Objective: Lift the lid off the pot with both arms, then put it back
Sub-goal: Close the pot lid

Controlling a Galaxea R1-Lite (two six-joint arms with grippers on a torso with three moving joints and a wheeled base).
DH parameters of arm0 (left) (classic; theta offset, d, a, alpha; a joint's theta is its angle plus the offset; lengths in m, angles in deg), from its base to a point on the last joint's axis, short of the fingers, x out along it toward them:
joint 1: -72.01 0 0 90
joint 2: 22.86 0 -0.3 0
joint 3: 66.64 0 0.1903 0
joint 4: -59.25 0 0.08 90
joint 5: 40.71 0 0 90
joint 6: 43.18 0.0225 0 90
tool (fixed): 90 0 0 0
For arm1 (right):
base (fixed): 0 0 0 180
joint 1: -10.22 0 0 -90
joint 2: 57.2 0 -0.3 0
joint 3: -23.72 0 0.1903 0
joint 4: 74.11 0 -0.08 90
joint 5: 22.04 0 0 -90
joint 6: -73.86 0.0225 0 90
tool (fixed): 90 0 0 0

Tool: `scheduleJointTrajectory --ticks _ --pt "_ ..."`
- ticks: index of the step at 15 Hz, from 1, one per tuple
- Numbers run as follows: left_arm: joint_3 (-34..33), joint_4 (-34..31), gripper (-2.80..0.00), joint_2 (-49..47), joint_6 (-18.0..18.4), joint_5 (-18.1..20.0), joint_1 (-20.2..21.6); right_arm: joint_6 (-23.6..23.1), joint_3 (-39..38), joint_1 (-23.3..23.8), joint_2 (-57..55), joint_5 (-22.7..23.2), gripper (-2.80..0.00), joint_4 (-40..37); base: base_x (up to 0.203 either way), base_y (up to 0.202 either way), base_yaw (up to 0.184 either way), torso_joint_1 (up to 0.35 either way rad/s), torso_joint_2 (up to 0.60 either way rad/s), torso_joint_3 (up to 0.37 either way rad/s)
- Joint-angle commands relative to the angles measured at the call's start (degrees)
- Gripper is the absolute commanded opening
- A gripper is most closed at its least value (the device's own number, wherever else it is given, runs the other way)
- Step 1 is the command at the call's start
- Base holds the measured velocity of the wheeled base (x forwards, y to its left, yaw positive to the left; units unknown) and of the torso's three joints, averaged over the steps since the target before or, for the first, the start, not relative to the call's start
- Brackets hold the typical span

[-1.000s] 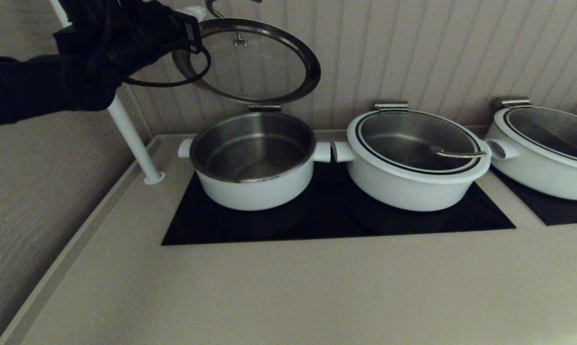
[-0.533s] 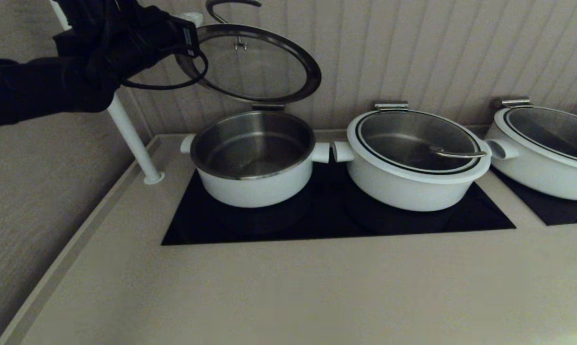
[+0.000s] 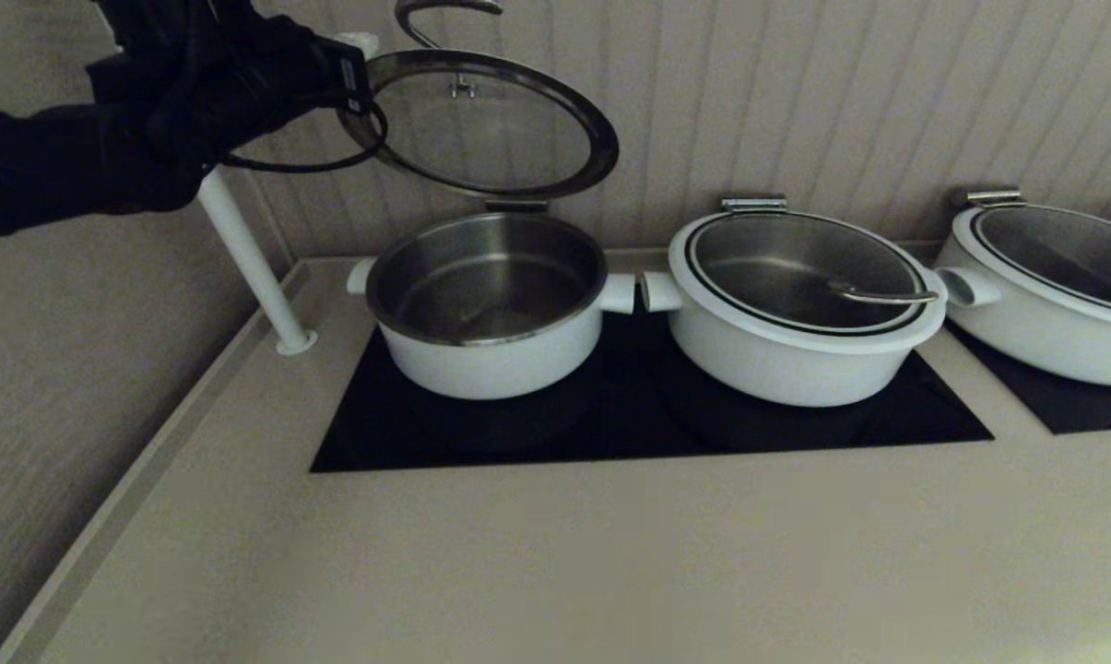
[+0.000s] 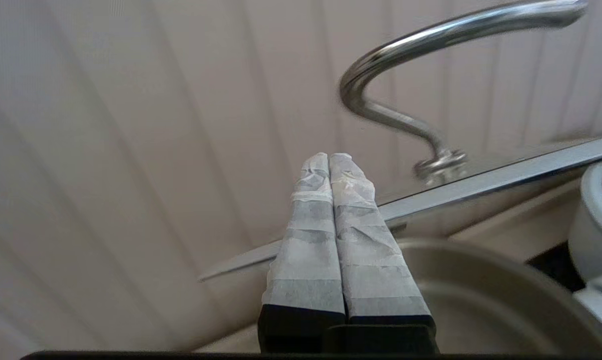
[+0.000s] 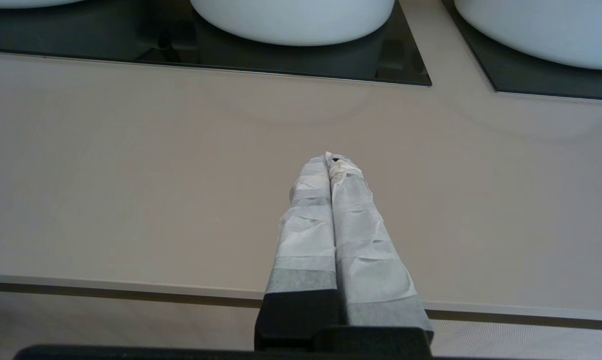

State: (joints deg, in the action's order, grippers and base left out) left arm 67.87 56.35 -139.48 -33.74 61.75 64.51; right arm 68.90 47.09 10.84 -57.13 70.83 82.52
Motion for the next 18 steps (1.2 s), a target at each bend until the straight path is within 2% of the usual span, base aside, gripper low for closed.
scheduleJointTrajectory --ticks 1,4,14,18 --pt "0.04 0.18 -2.80 1.17 0.05 0.11 0.15 -0.05 0.00 -0.01 -0.07 0.04 -2.80 0.00 0.000 0.000 0.000 0.000 0.00 0.000" --pt "-1.66 0.13 -2.80 2.68 0.05 0.11 0.12 -0.05 0.00 -0.01 -0.07 0.04 -2.80 0.00 0.000 0.000 0.000 0.000 0.00 0.000" --pt "-14.19 0.90 -2.80 10.10 0.14 0.20 0.11 -0.05 0.00 -0.01 -0.07 0.04 -2.80 0.00 0.000 0.000 0.000 0.000 0.00 0.000" --pt "-12.87 1.13 -2.80 9.76 -0.04 0.29 0.11 -0.05 0.00 -0.01 -0.07 0.04 -2.80 0.00 0.000 0.000 0.000 0.000 0.00 0.000"
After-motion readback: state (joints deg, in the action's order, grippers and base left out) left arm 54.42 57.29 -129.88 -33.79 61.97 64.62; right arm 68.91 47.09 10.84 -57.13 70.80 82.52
